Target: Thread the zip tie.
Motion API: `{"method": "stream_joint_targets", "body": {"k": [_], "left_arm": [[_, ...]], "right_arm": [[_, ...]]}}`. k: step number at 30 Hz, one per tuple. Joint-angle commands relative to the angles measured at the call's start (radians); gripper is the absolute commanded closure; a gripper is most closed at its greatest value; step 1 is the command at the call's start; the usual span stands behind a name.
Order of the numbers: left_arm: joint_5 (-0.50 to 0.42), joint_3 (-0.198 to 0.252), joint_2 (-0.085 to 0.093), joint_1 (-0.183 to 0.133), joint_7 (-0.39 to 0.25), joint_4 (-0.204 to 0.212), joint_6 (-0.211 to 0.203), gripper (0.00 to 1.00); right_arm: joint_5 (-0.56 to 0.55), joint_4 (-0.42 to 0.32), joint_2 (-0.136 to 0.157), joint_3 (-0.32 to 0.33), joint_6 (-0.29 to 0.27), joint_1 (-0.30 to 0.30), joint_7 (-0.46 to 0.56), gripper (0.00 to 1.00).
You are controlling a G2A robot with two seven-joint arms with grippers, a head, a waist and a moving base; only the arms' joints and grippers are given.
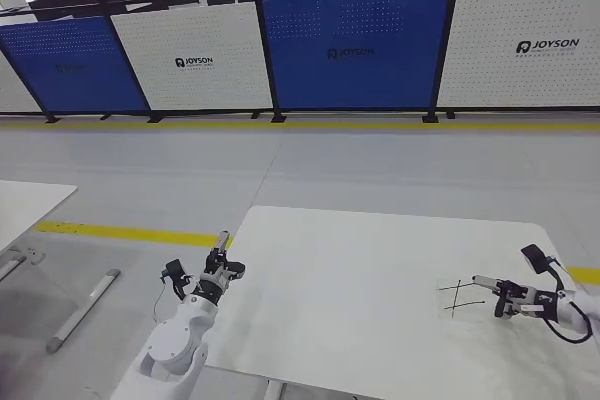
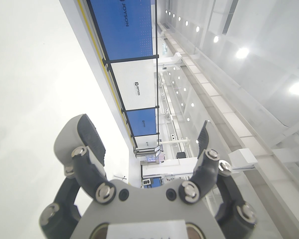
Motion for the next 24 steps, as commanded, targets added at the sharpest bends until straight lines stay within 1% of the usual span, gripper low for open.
{"method": "stream_joint_targets", "body": {"k": [1,4,6,9,13,14,15,16,17,18,22,23,24], "left_arm": [[0.000,0.000,0.000,0.000,0.000,0.000,0.000,0.00],[0.000,0.000,0.000,0.000,0.000,0.000,0.000,0.00],[0.000,0.000,0.000,0.000,0.000,0.000,0.000,0.00],[0.000,0.000,0.000,0.000,0.000,0.000,0.000,0.00],[0.000,0.000,0.000,0.000,0.000,0.000,0.000,0.00],[0.000,0.000,0.000,0.000,0.000,0.000,0.000,0.00],[0.000,0.000,0.000,0.000,0.000,0.000,0.000,0.00],[0.000,0.000,0.000,0.000,0.000,0.000,0.000,0.00],[0.000,0.000,0.000,0.000,0.000,0.000,0.000,0.00],[0.000,0.000,0.000,0.000,0.000,0.000,0.000,0.00],[0.000,0.000,0.000,0.000,0.000,0.000,0.000,0.00],[0.000,0.000,0.000,0.000,0.000,0.000,0.000,0.00],[0.000,0.000,0.000,0.000,0.000,0.000,0.000,0.00]], "right_arm": [[0.000,0.000,0.000,0.000,0.001,0.000,0.000,0.00],[-0.002,-0.002,0.000,-0.001,-0.001,-0.003,-0.006,0.00],[-0.007,-0.018,0.000,-0.006,-0.006,-0.018,-0.033,0.00],[0.002,-0.036,0.003,-0.003,-0.014,-0.030,-0.028,0.00],[0.009,-0.042,0.007,-0.001,-0.024,-0.040,-0.028,0.01],[0.010,-0.041,0.008,0.000,-0.023,-0.040,-0.030,0.29],[0.012,-0.039,0.008,-0.001,-0.020,-0.039,-0.030,0.43],[0.011,-0.037,0.009,-0.003,-0.018,-0.038,-0.028,0.51],[0.009,-0.034,0.009,-0.006,-0.016,-0.035,-0.028,0.56],[0.006,-0.029,0.008,-0.011,-0.010,-0.032,-0.029,0.58],[0.004,-0.005,0.006,-0.029,-0.005,-0.016,-0.031,0.57],[0.005,0.002,0.005,-0.032,-0.005,-0.012,-0.030,0.60],[0.006,0.009,0.005,-0.034,-0.006,-0.008,-0.030,0.60]]}}
